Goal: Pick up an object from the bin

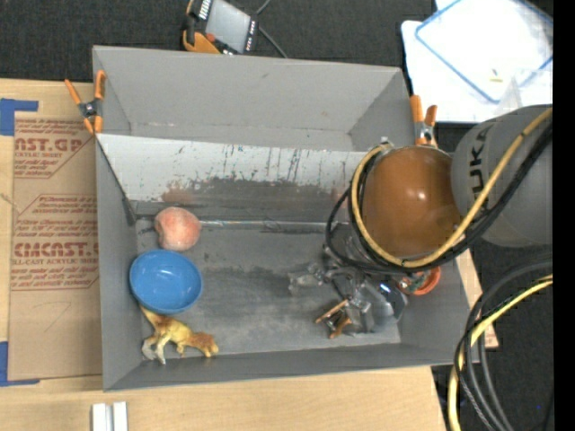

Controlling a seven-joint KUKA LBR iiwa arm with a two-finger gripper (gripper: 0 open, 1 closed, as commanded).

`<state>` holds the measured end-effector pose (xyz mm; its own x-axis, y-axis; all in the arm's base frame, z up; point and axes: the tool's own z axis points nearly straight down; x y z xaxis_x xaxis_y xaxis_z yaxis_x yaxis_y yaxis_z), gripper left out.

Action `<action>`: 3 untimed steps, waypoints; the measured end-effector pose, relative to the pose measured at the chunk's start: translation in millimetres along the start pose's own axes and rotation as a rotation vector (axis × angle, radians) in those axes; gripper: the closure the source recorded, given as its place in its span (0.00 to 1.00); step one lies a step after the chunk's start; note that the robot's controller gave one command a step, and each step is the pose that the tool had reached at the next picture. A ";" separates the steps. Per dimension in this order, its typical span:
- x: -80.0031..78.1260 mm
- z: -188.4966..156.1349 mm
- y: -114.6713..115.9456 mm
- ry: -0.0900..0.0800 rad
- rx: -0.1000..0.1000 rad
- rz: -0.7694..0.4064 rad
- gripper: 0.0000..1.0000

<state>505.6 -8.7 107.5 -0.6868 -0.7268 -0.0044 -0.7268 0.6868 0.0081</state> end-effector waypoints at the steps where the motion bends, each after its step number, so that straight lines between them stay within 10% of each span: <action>1: 0.9 6.6 -13.3 0.002 0.004 -0.124 0.00; 2: -35.2 35.2 -40.5 0.004 0.002 -0.304 0.00; 3: 17.9 32.0 -44.2 -0.022 0.009 -0.491 0.00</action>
Offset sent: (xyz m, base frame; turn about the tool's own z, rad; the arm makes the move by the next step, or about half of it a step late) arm 0.0522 -0.0017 -0.0375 -0.3068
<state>525.4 -51.8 75.1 -0.2625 -0.9646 -0.0263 -0.9648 0.2628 -0.0089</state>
